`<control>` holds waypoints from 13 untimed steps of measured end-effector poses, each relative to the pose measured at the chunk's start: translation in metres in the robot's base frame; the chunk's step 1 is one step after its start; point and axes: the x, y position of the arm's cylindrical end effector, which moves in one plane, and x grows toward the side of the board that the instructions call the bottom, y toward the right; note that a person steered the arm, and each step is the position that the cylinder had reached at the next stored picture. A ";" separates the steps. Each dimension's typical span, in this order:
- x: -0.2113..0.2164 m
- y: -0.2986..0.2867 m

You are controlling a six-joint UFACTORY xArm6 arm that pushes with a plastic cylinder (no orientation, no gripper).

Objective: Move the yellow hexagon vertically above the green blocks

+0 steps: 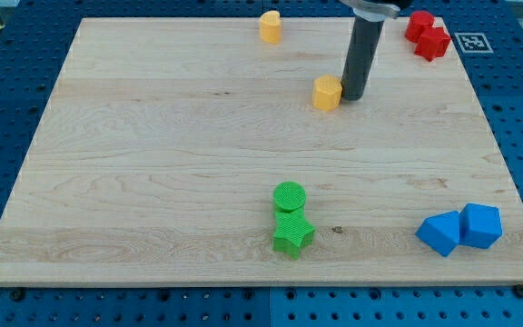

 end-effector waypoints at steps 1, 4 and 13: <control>-0.003 -0.002; 0.040 0.009; -0.024 -0.100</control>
